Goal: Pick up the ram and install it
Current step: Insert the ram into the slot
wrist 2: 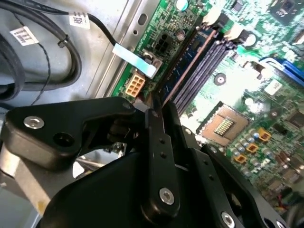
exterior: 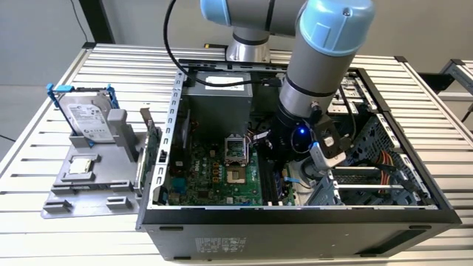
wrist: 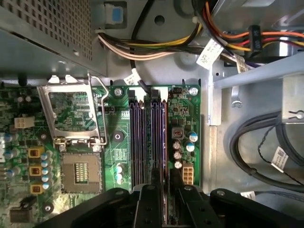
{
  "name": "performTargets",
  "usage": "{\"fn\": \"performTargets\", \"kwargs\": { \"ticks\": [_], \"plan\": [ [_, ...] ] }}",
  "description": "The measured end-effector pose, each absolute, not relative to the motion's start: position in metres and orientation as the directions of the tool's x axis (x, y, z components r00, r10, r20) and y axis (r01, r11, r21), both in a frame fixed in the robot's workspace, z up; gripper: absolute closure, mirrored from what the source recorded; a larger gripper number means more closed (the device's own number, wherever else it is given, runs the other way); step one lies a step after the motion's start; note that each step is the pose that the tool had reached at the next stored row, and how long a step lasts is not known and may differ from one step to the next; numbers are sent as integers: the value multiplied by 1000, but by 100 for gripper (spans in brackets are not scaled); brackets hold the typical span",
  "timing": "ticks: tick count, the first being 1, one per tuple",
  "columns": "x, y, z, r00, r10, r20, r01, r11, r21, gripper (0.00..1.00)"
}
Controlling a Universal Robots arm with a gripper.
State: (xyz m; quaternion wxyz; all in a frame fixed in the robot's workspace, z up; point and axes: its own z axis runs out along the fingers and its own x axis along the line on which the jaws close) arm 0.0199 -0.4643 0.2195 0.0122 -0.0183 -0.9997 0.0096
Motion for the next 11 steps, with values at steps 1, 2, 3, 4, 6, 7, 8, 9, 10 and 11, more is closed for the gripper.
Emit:
{"fn": "performTargets", "kwargs": {
  "ticks": [1,2,3,4,6,7,8,9,10,11],
  "plan": [
    [20,-464,224,-999,37,24,36,999,-20,0],
    [20,-464,229,-999,37,24,36,999,-20,0],
    [20,-464,233,-999,37,24,36,999,-20,0],
    [20,-464,238,-999,37,24,36,999,-20,0],
    [20,-464,245,-999,37,24,36,999,-20,0],
    [20,-464,247,-999,37,24,36,999,-20,0],
    [20,-464,247,-999,37,24,36,999,-20,0],
    [20,-464,247,-999,37,24,36,999,-19,0],
    [20,-464,248,-999,37,24,36,999,-19,0],
    [20,-464,248,-999,37,24,36,999,-19,100]
  ]
}}
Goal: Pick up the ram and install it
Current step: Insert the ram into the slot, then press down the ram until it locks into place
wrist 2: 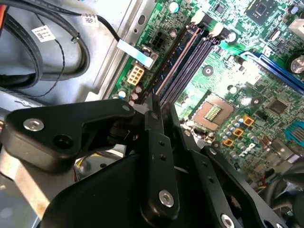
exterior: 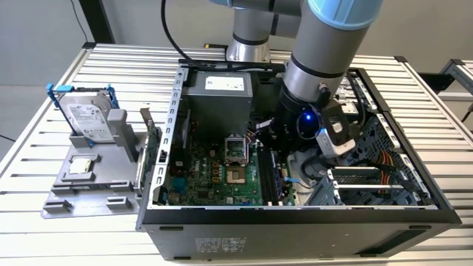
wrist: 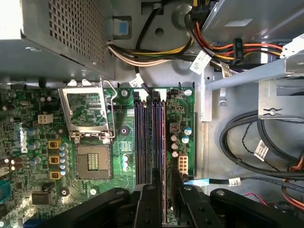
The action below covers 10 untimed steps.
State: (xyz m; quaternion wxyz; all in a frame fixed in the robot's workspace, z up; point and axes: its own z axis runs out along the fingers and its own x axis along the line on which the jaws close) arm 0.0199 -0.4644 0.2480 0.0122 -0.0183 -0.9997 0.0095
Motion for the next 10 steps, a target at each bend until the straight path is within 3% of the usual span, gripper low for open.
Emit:
{"fn": "performTargets", "kwargs": {
  "ticks": [10],
  "plan": [
    [20,-464,250,-999,37,24,36,999,-20,100]
  ]
}}
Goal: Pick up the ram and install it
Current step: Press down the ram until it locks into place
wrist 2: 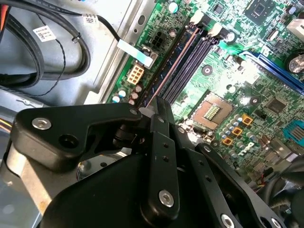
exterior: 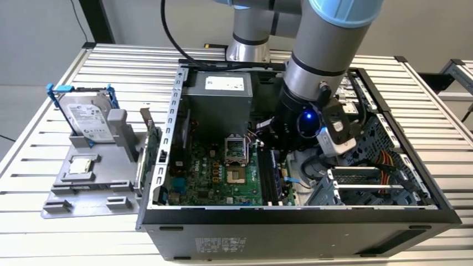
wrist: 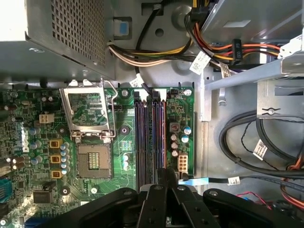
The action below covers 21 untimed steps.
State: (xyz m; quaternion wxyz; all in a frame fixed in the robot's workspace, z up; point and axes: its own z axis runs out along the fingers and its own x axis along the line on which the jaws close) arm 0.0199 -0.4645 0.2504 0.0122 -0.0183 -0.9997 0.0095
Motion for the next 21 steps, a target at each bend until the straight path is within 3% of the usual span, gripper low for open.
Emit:
{"fn": "performTargets", "kwargs": {
  "ticks": [21],
  "plan": [
    [20,-465,254,-1000,-3,24,-3,1000,-19,100]
  ]
}}
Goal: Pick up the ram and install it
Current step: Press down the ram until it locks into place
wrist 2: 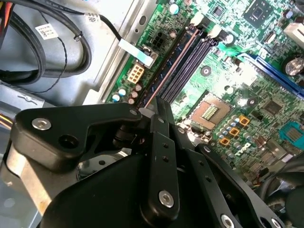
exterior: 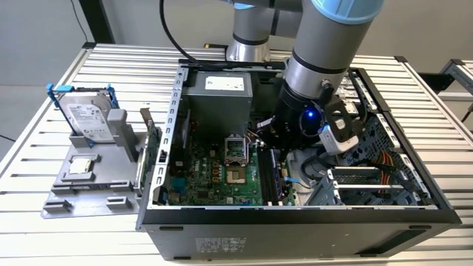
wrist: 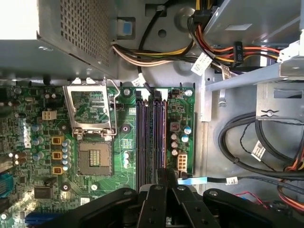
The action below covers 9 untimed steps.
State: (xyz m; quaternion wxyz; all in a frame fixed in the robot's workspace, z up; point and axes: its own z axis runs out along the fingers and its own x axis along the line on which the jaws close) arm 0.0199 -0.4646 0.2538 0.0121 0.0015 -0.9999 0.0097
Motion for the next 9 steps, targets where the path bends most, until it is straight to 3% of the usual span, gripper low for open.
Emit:
{"fn": "performTargets", "kwargs": {
  "ticks": [9],
  "plan": [
    [20,-465,254,-996,-81,24,-81,997,-19,100]
  ]
}}
